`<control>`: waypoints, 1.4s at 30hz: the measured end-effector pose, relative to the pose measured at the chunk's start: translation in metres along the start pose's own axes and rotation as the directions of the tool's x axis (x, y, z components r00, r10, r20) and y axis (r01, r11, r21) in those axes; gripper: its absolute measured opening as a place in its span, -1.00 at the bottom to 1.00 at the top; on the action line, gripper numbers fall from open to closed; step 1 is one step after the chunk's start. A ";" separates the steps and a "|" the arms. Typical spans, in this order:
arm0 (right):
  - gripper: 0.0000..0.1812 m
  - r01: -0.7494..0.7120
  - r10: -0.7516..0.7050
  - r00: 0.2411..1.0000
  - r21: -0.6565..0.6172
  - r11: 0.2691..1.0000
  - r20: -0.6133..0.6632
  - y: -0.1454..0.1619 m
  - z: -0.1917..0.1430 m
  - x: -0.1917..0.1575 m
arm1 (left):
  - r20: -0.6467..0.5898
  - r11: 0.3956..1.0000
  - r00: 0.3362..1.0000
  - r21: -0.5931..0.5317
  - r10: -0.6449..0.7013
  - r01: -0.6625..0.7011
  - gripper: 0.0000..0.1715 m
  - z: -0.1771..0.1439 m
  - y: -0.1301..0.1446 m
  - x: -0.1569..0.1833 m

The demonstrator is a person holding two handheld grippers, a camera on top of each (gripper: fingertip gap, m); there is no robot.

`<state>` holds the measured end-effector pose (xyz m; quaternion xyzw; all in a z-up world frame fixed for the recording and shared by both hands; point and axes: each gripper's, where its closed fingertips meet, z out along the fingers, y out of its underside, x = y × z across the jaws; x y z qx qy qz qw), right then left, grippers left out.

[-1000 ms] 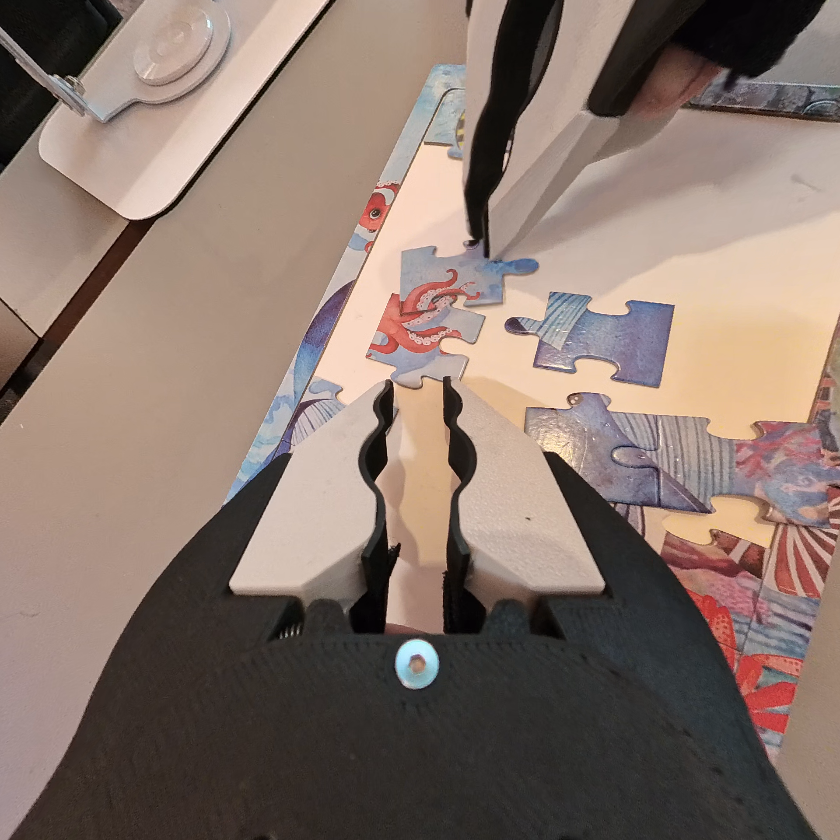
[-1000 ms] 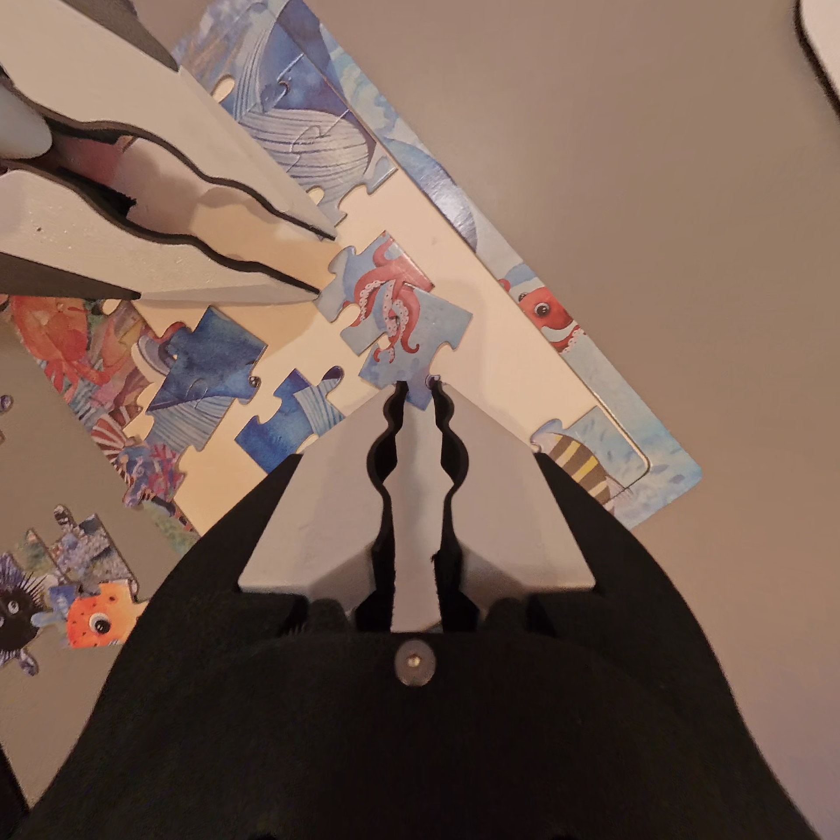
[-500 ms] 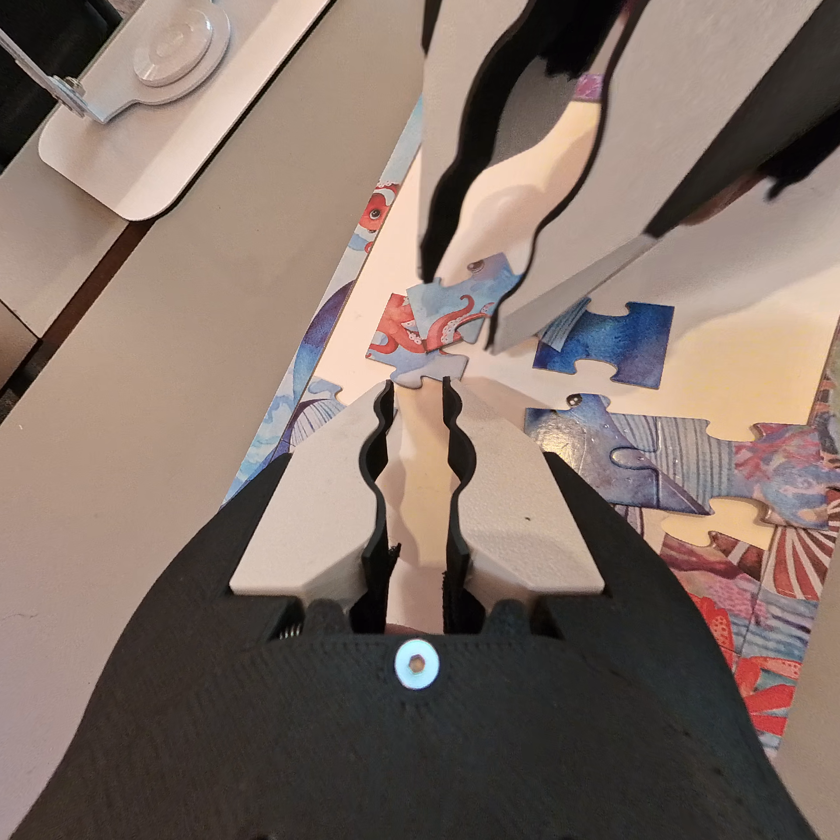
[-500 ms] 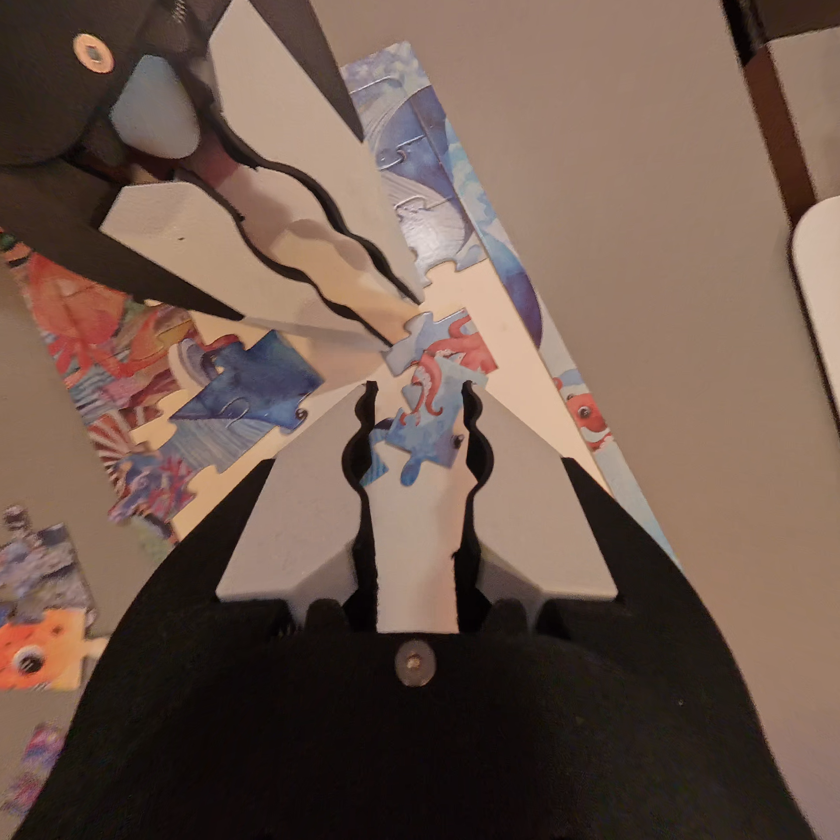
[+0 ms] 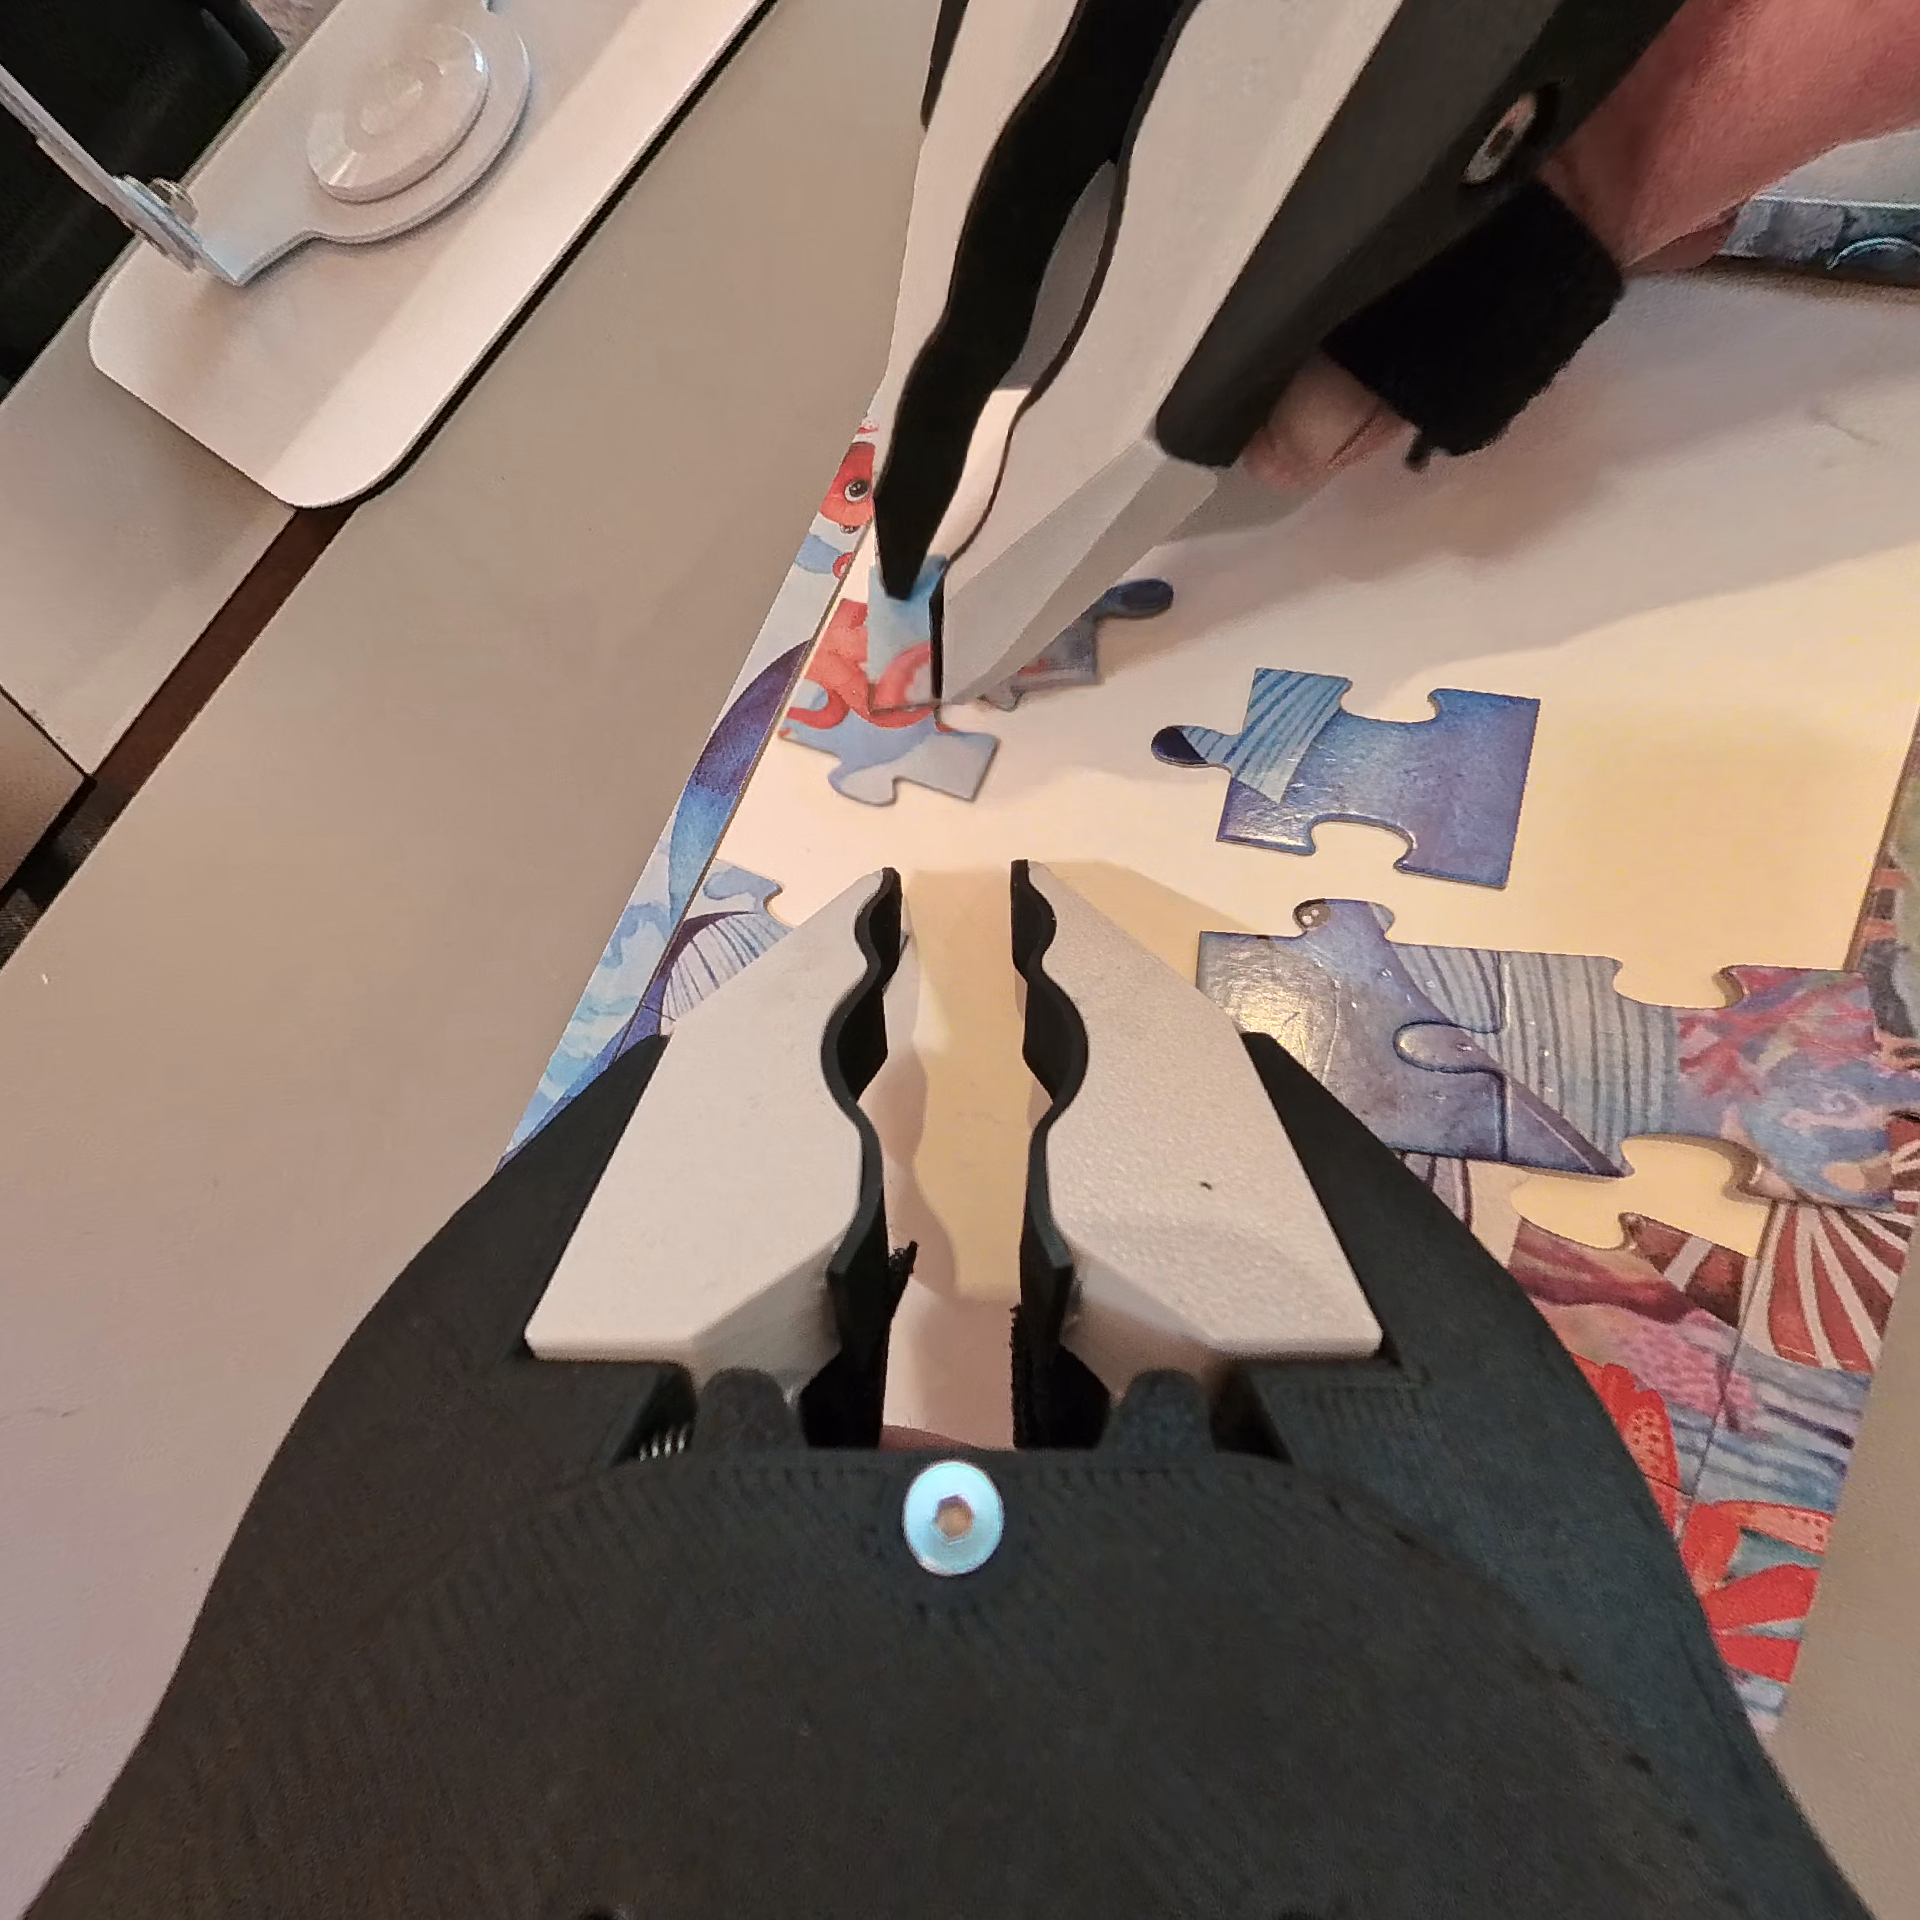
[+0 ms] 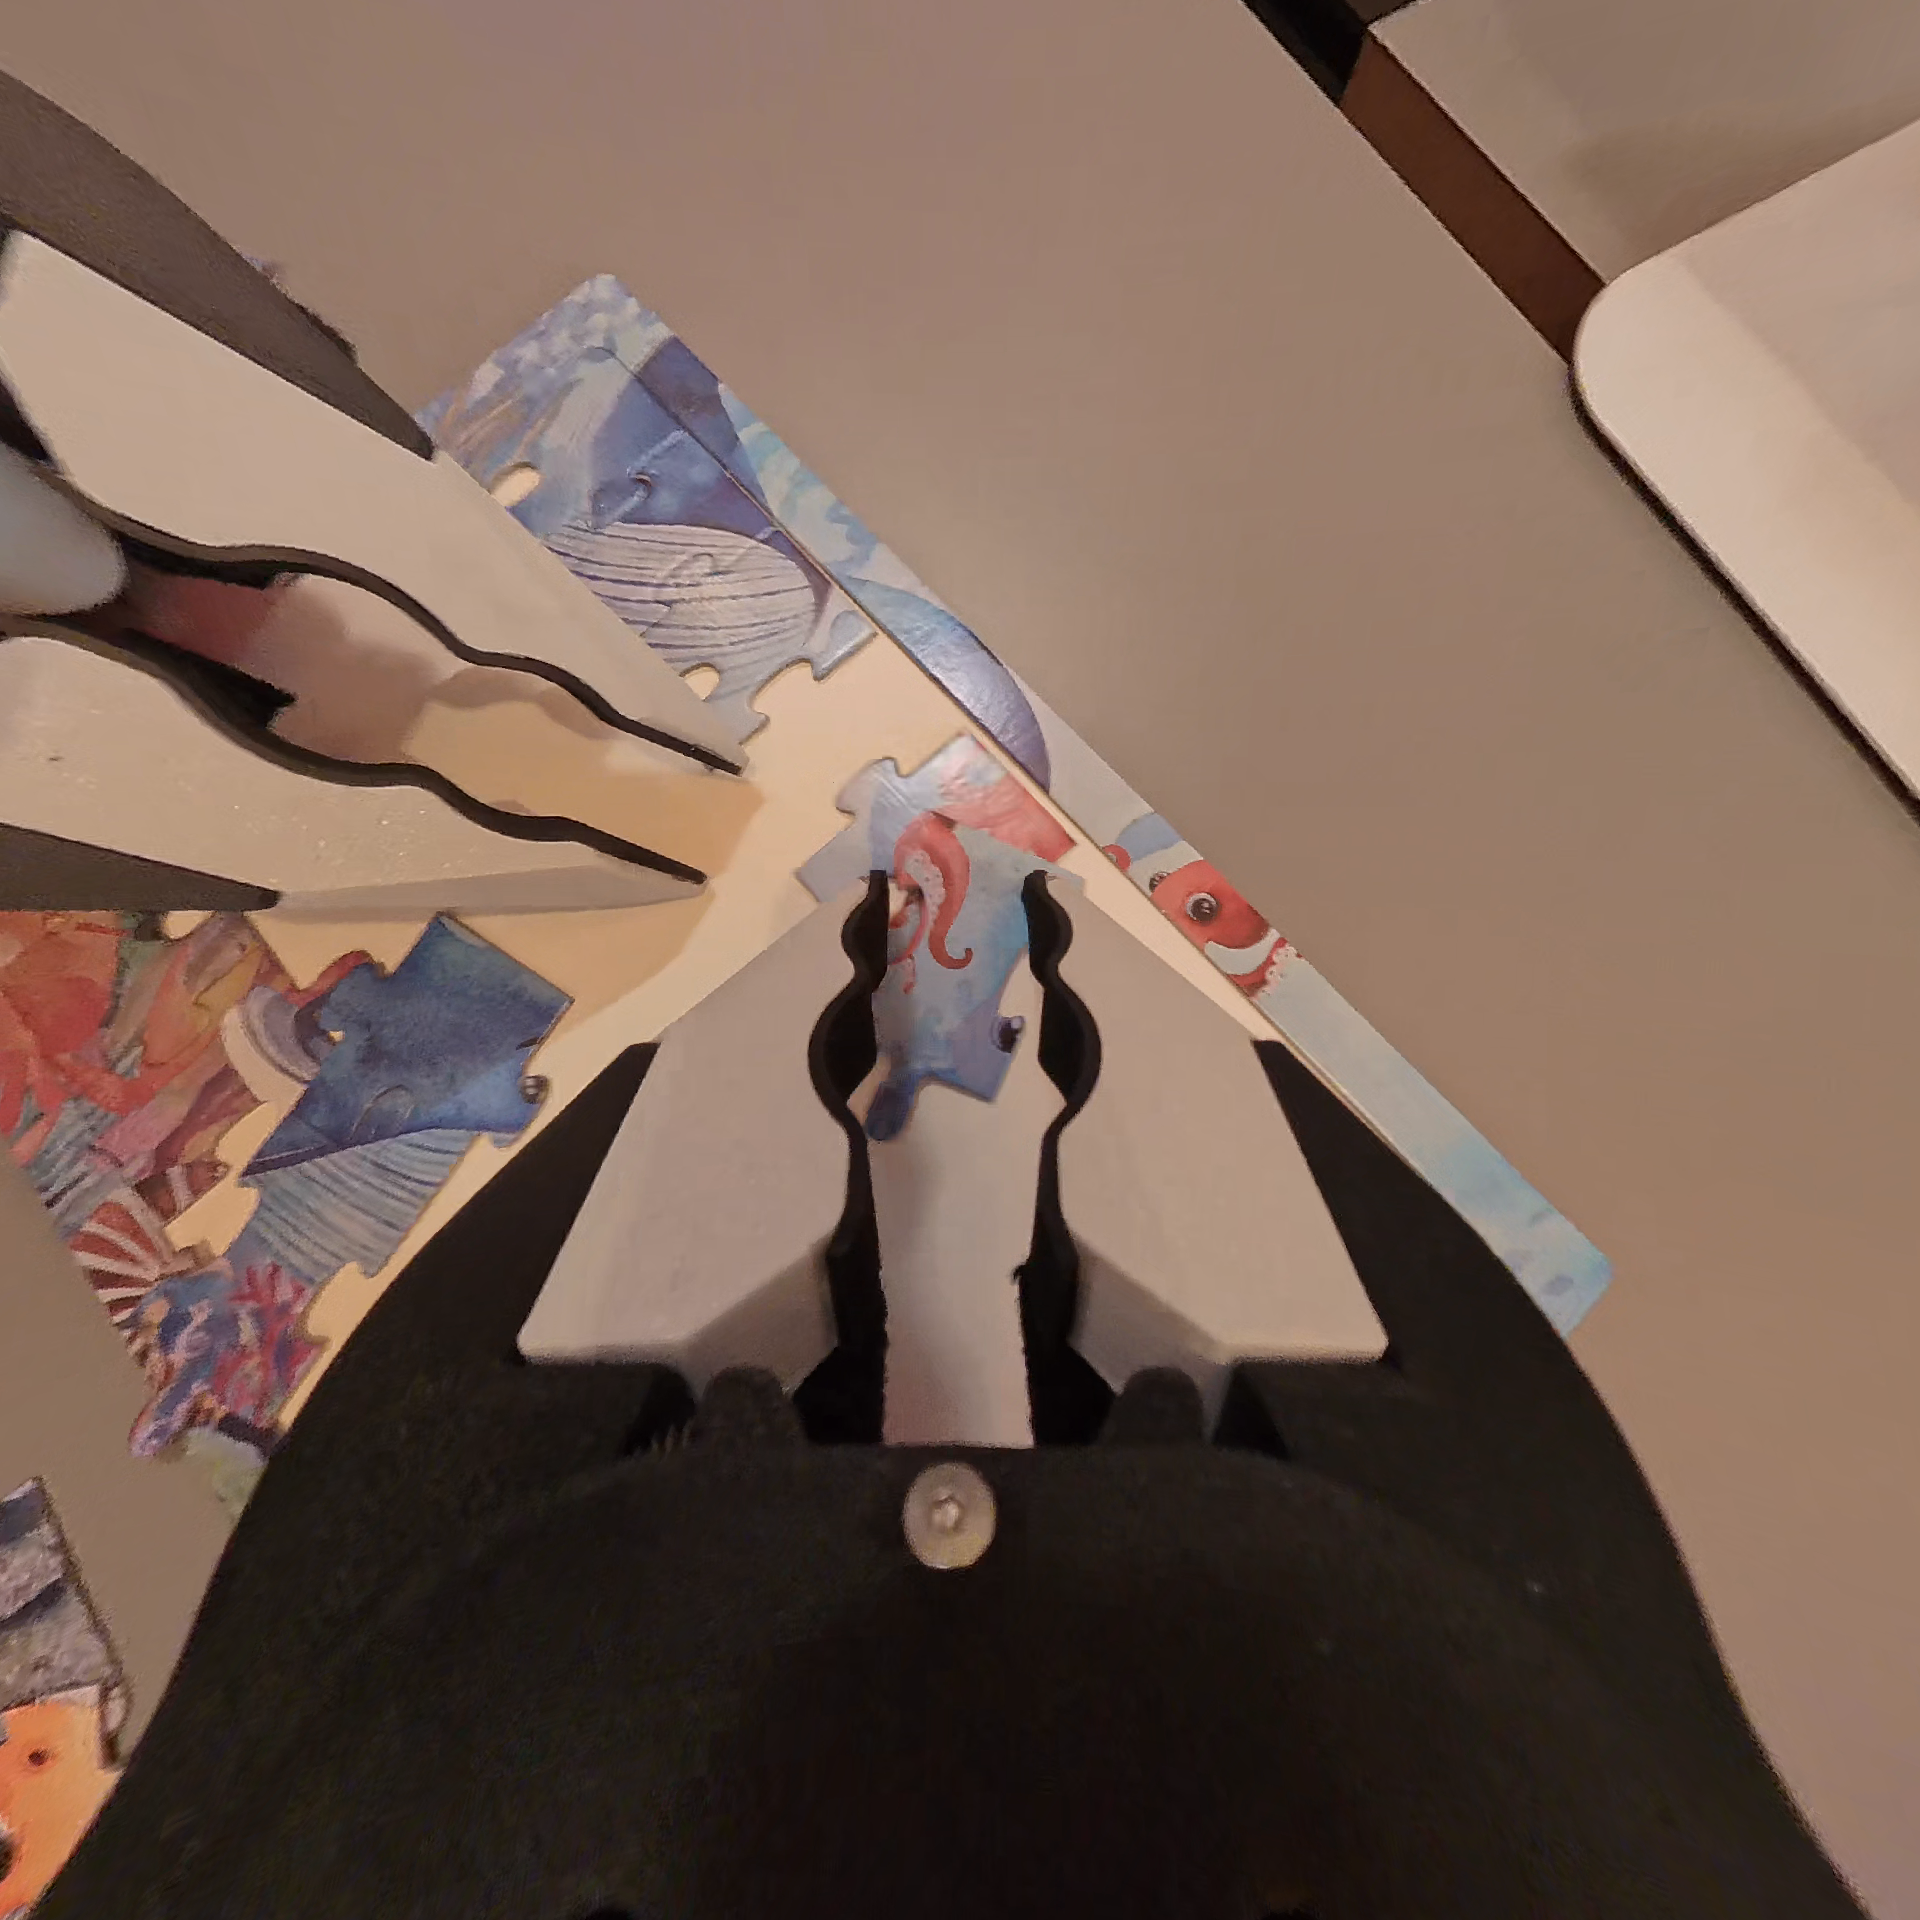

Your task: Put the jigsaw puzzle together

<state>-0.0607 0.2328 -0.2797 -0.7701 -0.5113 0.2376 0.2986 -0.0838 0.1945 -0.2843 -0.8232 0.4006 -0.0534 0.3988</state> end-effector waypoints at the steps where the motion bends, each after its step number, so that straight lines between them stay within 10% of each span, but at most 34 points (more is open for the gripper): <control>1: -0.74 -0.018 0.018 1.000 0.010 1.000 0.017 -0.002 -0.001 -0.002 | 0.000 1.000 1.000 0.000 0.000 0.000 -0.77 0.000 0.000 0.000; 42: -0.78 0.040 -0.044 0.984 -0.028 0.999 -0.171 0.005 -0.014 0.040 | 0.008 1.000 1.000 0.007 -0.011 0.011 -0.73 0.002 -0.002 -0.002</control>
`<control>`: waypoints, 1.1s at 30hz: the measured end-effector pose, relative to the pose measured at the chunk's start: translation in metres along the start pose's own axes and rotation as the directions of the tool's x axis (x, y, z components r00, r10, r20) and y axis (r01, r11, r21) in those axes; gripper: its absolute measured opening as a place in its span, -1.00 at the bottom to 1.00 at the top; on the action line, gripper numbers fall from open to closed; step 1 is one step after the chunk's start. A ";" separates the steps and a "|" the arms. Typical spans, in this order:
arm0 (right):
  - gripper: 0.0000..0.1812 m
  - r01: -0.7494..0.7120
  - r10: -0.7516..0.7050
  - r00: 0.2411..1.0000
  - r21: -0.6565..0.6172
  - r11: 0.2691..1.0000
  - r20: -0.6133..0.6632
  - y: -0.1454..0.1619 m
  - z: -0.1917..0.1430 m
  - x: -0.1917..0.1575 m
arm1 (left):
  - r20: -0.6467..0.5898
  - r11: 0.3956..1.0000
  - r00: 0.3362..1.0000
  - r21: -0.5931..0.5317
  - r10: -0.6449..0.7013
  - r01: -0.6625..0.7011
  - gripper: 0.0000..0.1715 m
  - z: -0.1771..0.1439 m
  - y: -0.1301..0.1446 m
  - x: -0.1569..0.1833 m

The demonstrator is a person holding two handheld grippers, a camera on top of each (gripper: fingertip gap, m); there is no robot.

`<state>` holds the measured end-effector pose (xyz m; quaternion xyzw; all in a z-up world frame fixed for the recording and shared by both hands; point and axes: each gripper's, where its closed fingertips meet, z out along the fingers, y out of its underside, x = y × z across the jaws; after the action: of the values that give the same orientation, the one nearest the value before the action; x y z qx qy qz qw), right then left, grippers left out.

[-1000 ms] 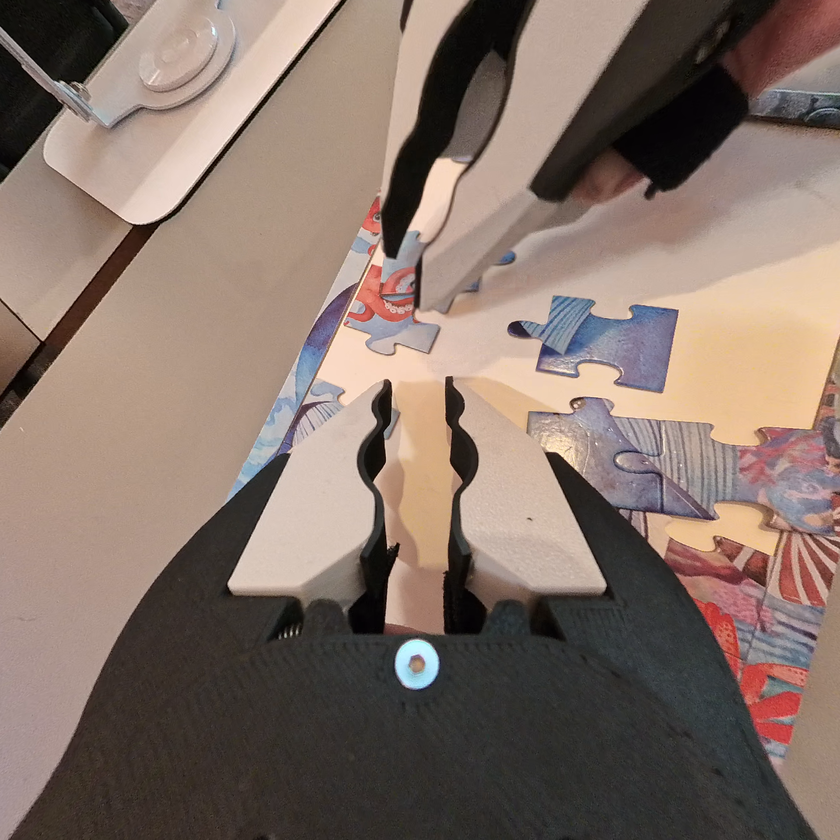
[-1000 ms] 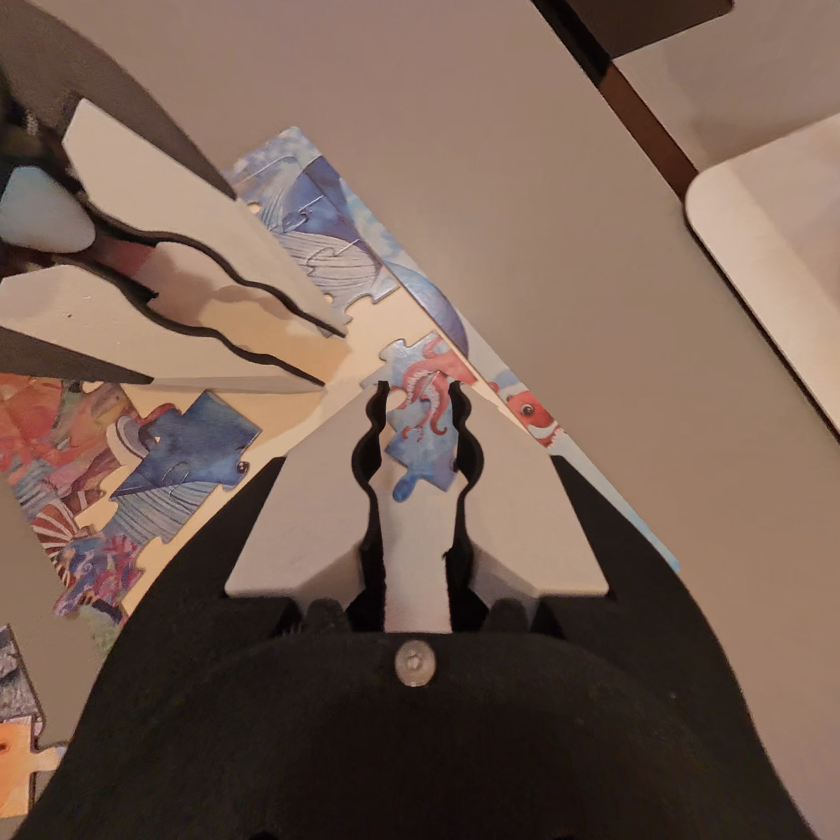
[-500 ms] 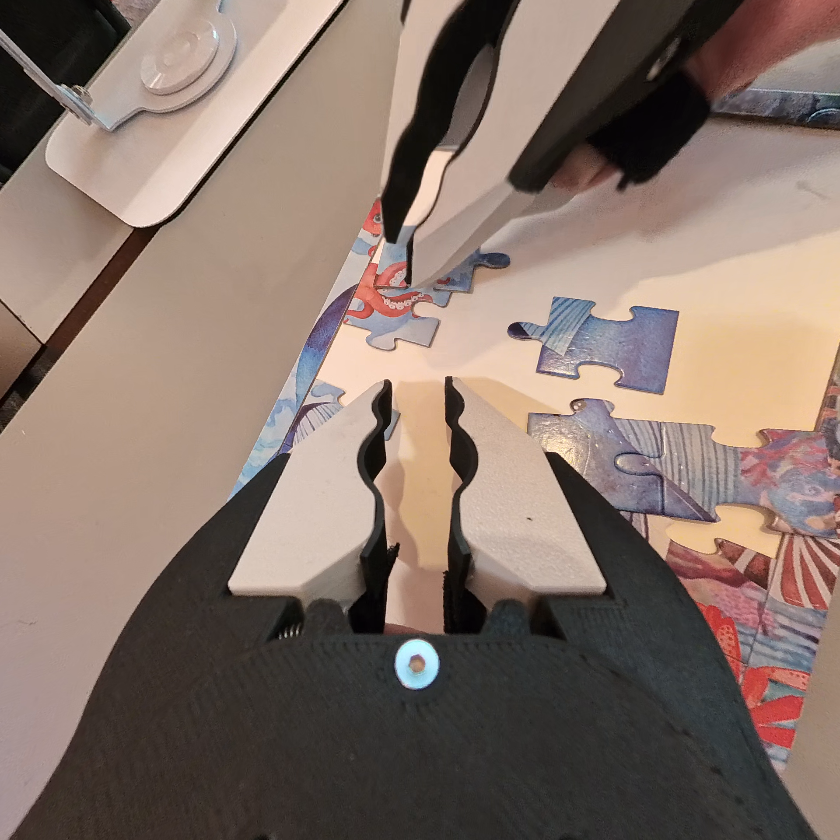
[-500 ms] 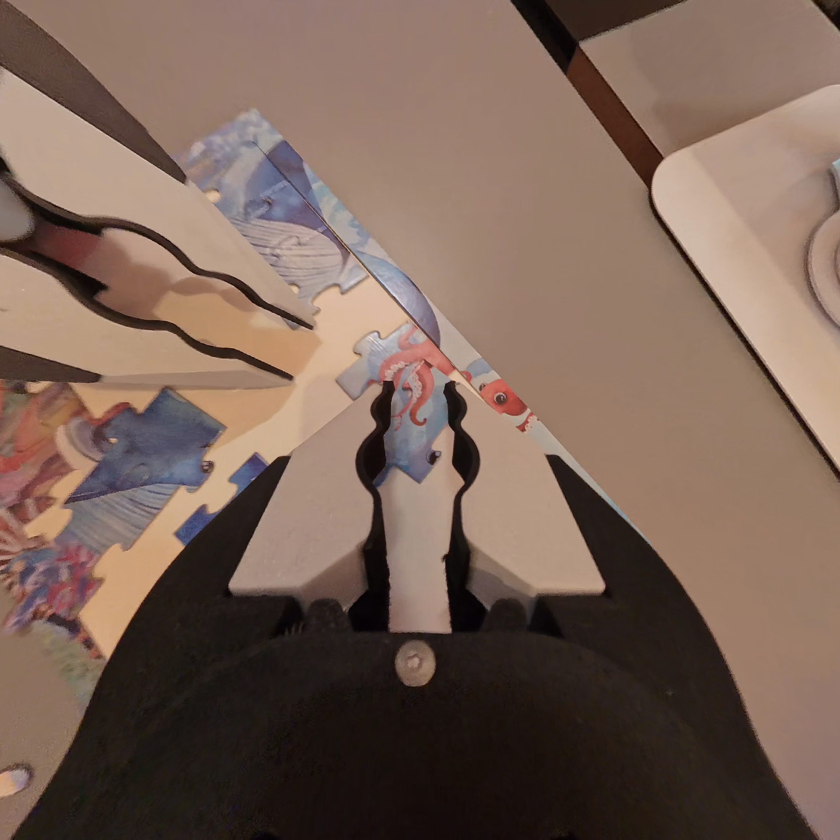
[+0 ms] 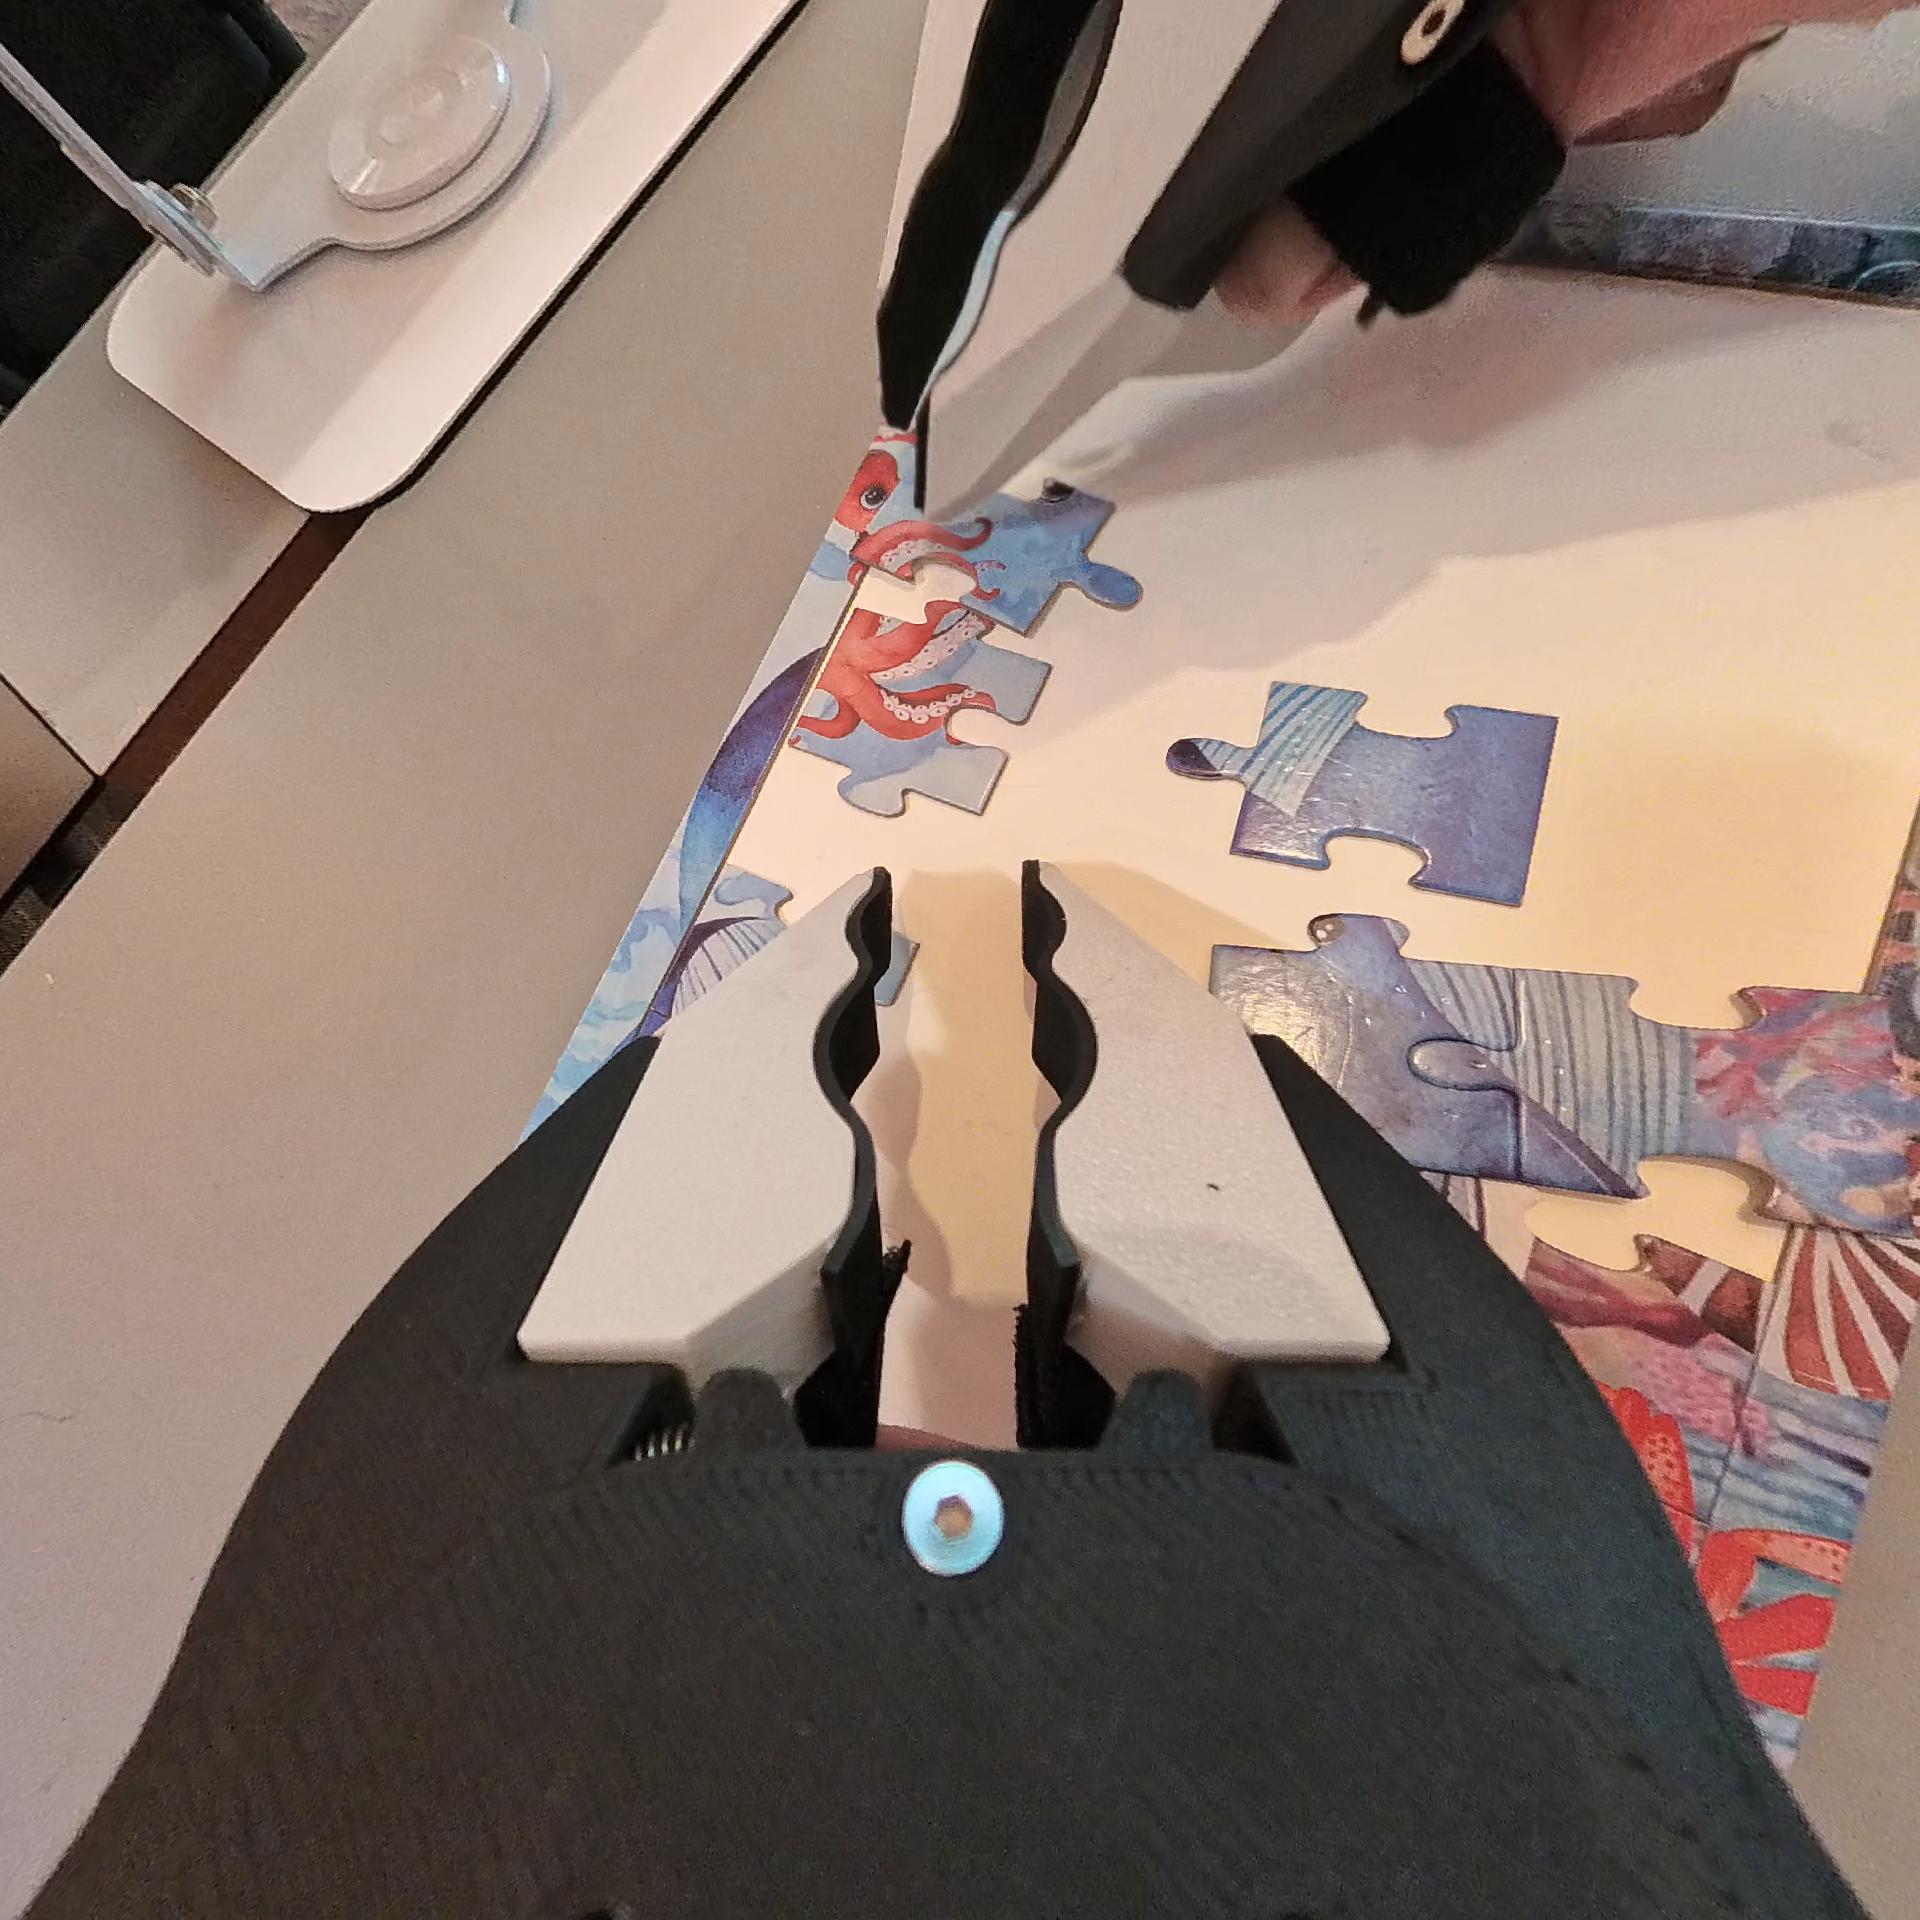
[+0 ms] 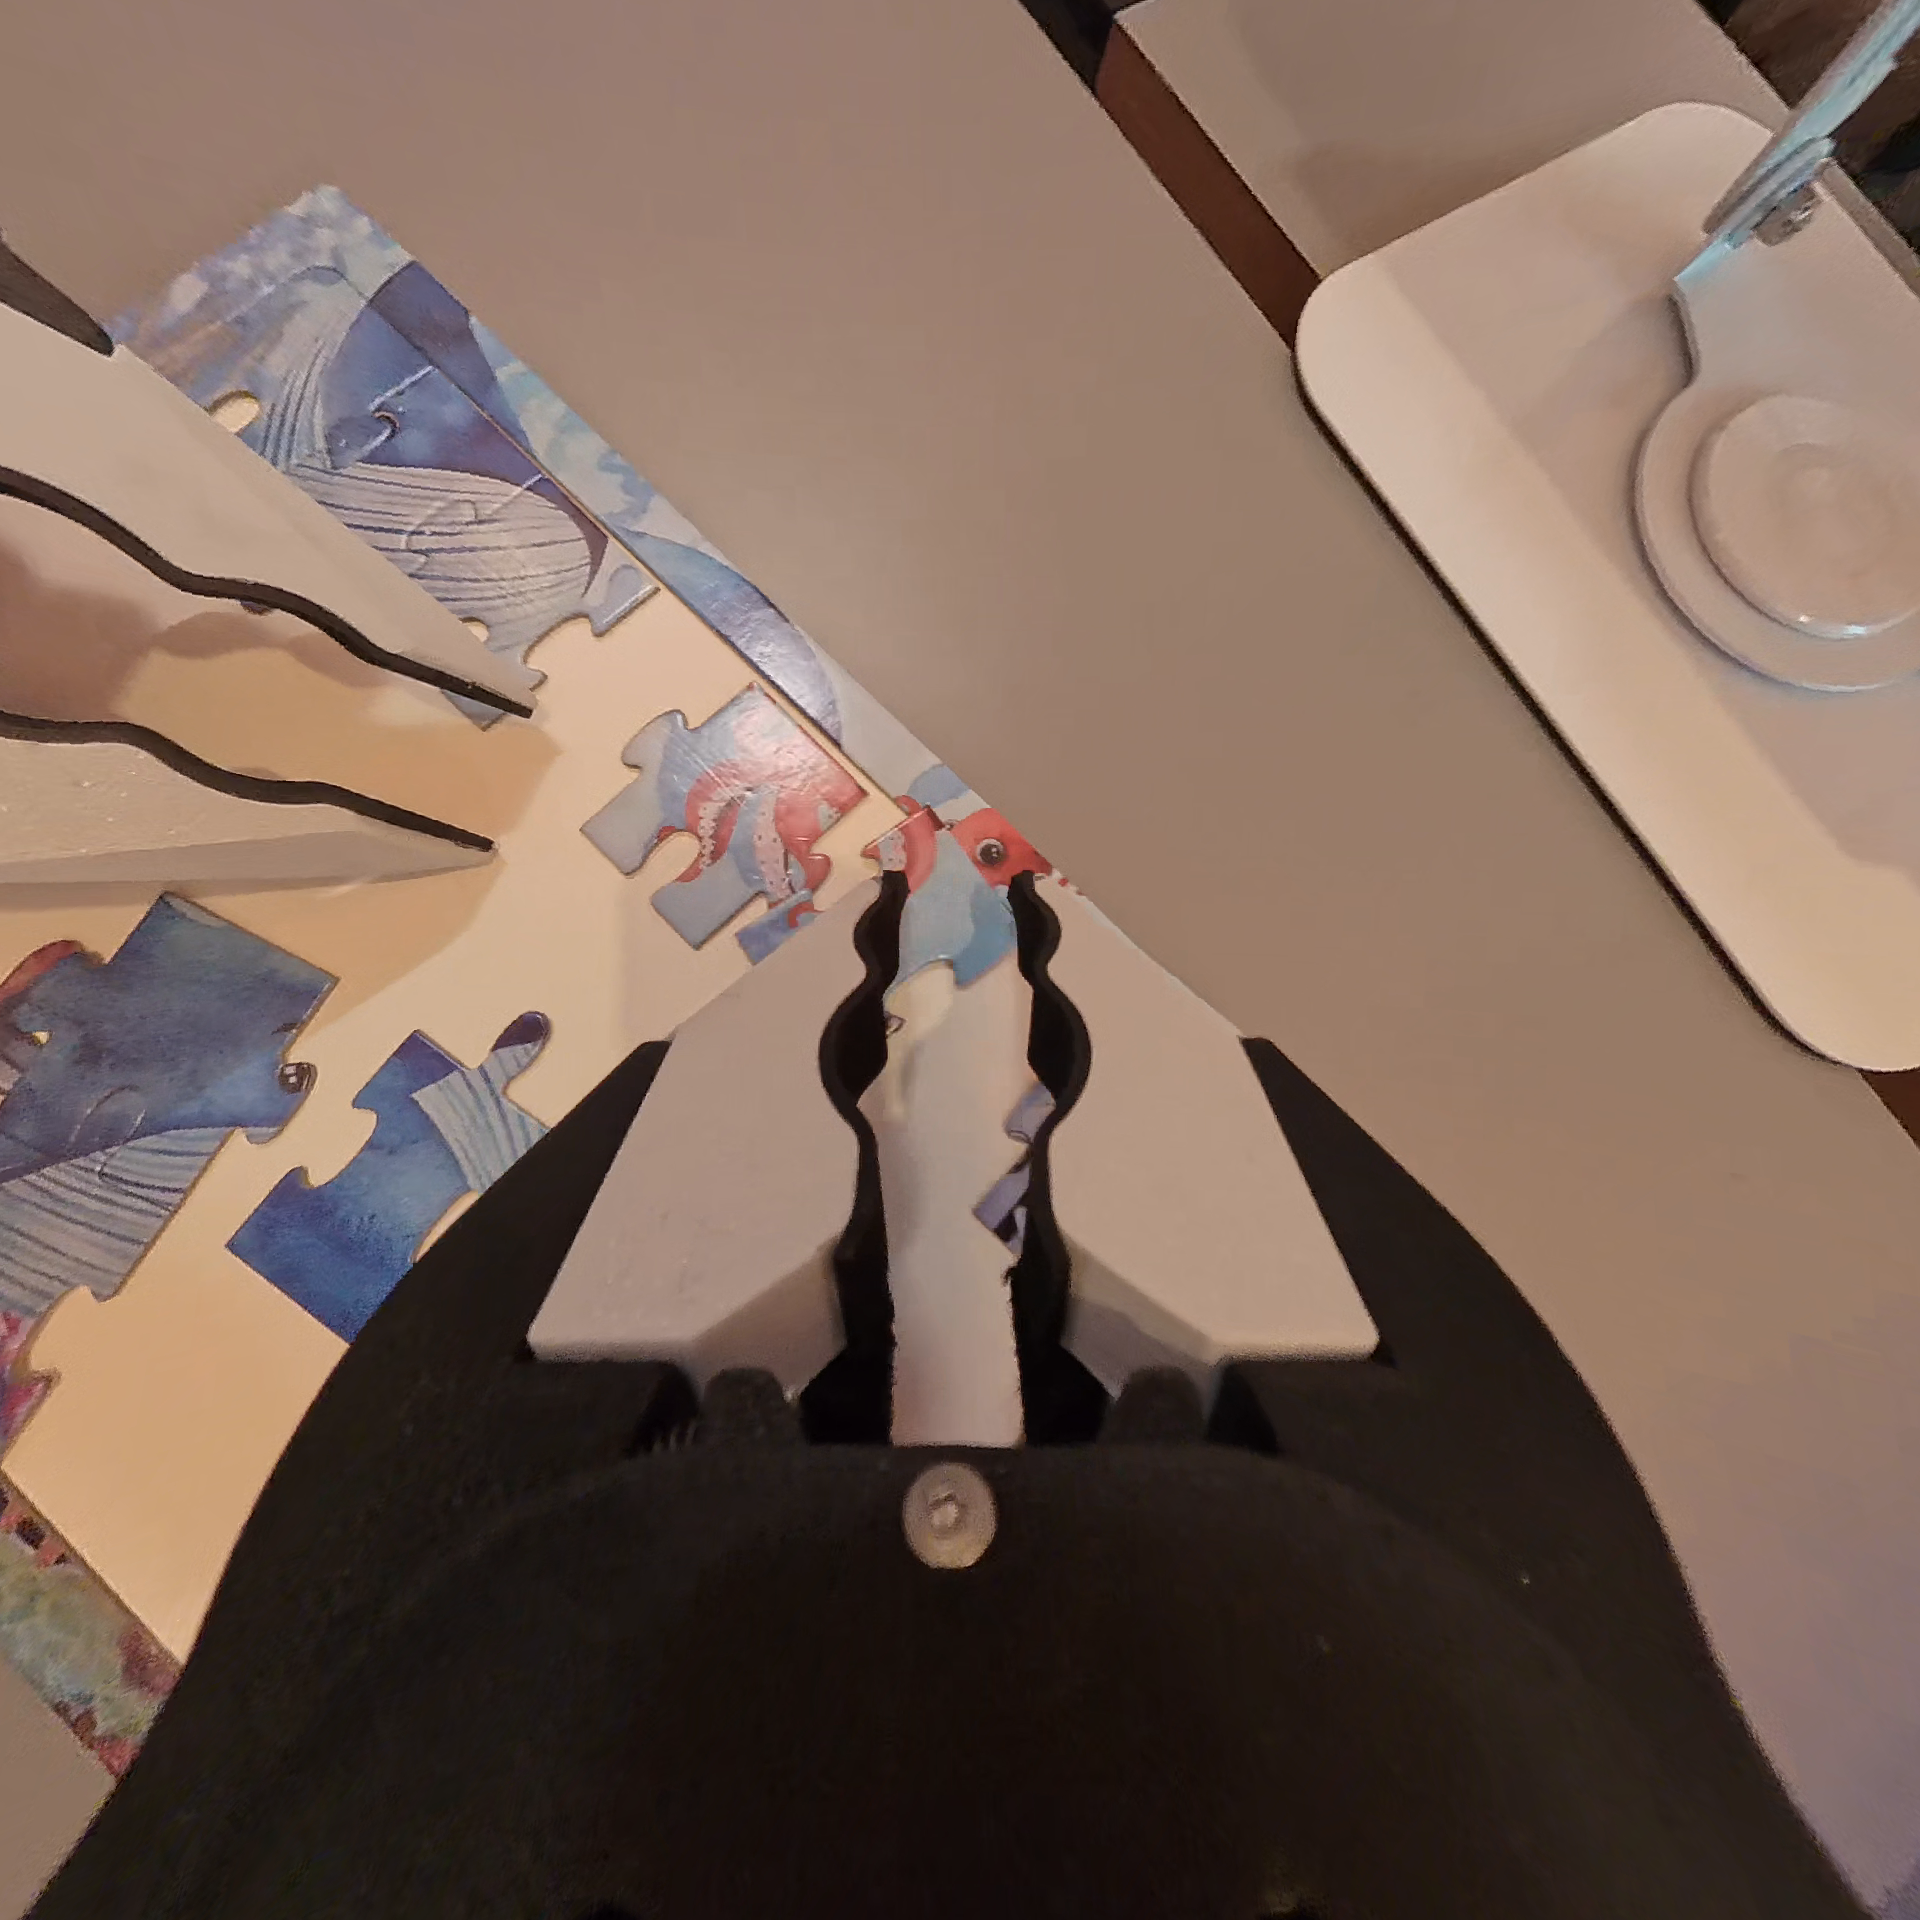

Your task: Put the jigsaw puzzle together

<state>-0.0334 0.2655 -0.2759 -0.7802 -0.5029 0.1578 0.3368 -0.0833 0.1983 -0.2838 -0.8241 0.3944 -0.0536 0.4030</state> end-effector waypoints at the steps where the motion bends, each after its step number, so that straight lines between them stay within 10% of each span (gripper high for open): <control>1: -0.80 -0.008 0.007 1.000 0.005 1.000 0.014 0.000 -0.001 0.001 | 0.000 1.000 1.000 0.000 -0.003 0.003 -0.73 0.000 0.000 0.000; 33: -0.98 0.054 -0.059 0.992 0.052 0.997 0.108 -0.013 -0.015 -0.016 | 0.002 0.997 1.000 -0.083 -0.006 0.006 -0.83 0.021 -0.013 -0.015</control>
<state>-0.0406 0.2496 -0.2577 -0.7472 -0.5386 0.2031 0.3320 -0.0772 0.2260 -0.2852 -0.8414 0.3935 -0.0377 0.3685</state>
